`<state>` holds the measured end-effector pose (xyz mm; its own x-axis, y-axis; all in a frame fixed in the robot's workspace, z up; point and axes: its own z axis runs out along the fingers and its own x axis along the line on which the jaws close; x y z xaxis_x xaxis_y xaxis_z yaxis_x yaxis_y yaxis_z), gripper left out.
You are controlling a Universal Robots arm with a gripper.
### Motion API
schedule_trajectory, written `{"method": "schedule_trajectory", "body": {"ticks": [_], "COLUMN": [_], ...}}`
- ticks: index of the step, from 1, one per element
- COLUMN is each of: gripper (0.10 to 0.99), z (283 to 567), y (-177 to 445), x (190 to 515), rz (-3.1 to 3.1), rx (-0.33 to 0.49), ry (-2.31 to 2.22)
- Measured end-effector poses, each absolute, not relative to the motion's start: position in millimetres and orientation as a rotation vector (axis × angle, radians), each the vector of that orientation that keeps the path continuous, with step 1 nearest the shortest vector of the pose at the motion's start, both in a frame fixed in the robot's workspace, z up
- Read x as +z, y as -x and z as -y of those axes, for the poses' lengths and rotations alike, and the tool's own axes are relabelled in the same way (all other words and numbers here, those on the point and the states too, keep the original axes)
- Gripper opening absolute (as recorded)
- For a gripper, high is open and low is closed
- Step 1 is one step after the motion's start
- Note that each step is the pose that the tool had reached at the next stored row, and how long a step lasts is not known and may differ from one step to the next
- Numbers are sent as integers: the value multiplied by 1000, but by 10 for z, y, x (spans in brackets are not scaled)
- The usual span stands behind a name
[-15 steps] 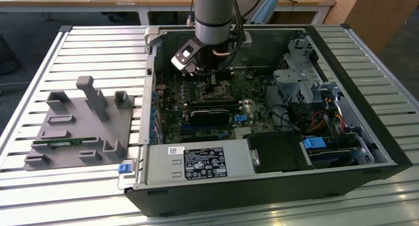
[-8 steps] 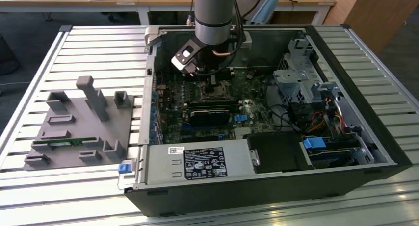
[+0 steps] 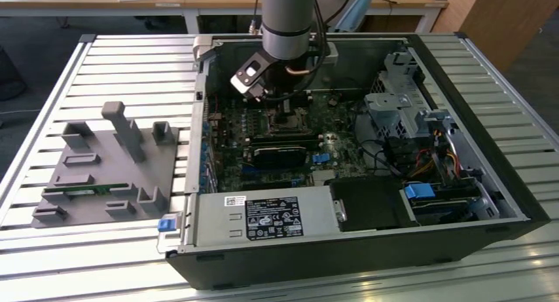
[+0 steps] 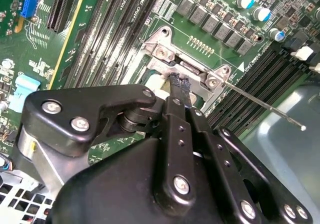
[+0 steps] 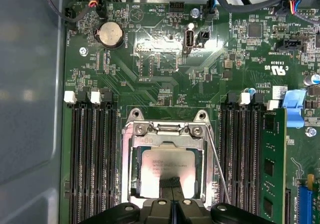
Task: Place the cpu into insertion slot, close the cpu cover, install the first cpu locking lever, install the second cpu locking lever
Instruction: 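Close the cpu cover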
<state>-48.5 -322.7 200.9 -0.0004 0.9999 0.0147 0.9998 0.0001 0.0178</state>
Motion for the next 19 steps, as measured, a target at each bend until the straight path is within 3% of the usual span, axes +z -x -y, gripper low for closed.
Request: {"method": "schedule_trajectory", "body": {"ticks": [19], "gripper": [114], "z": [3227], "y": [381], "x": [2103], "rz": [-2220], "rx": [35], "ry": [-2220]}}
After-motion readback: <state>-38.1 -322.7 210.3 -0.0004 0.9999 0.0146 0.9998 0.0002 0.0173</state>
